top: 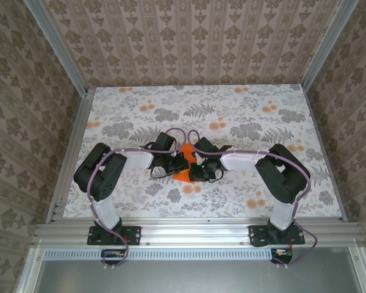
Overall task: Fold a paper plane with a square sheet of paper (pick it up from the middle)
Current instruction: Fold the triangle a second time at the center of the table.
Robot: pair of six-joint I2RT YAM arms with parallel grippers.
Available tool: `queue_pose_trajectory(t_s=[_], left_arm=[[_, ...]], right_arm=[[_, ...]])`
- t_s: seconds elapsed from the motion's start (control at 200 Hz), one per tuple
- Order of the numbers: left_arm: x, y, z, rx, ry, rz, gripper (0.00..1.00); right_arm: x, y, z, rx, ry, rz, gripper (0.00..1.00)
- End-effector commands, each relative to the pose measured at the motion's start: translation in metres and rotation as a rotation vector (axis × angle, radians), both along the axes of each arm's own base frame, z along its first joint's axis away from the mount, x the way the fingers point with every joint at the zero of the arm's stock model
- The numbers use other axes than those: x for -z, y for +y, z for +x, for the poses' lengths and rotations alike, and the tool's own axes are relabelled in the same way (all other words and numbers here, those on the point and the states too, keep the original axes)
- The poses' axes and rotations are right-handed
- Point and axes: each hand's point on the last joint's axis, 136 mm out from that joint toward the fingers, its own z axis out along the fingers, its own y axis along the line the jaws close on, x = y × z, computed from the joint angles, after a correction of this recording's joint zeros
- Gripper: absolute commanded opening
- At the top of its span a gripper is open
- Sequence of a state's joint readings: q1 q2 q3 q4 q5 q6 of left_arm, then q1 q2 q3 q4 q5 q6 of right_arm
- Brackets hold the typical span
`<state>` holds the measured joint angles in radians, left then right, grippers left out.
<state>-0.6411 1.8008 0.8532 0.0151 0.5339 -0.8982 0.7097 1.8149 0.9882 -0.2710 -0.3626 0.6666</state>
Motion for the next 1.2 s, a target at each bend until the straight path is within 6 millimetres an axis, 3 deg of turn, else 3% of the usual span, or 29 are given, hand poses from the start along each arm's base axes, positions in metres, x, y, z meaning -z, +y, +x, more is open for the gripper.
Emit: queue_pose_trajectory(t_s=[0.0, 0.175, 0.305, 0.415, 0.565, 0.75, 0.985, 1.195], left_arm=[[0.034, 0.025, -0.015, -0.050, 0.079, 0.144, 0.07], [0.034, 0.025, -0.015, -0.050, 0.081, 0.144, 0.07], [0.034, 0.024, -0.014, -0.049, 0.080, 0.144, 0.07], [0.033, 0.023, -0.013, -0.050, 0.080, 0.140, 0.07], [0.032, 0.022, -0.013, -0.051, 0.079, 0.137, 0.07], [0.032, 0.022, -0.013, -0.054, 0.078, 0.132, 0.07], [0.028, 0.021, -0.010, -0.062, 0.067, 0.122, 0.07], [0.017, 0.020, 0.005, -0.070, 0.033, 0.083, 0.09]], right_arm=[[0.014, -0.021, -0.025, 0.011, 0.072, -0.052, 0.16], [-0.008, -0.026, -0.036, -0.031, 0.067, -0.023, 0.16], [-0.035, -0.012, -0.018, -0.035, -0.012, 0.030, 0.16], [-0.042, 0.002, -0.002, -0.016, -0.050, 0.067, 0.16], [-0.032, 0.015, 0.010, 0.001, -0.034, 0.088, 0.15], [-0.012, 0.016, 0.006, 0.005, 0.009, 0.081, 0.13], [0.019, -0.009, -0.019, 0.018, 0.089, -0.001, 0.12], [0.037, -0.035, -0.044, 0.024, 0.158, -0.067, 0.12]])
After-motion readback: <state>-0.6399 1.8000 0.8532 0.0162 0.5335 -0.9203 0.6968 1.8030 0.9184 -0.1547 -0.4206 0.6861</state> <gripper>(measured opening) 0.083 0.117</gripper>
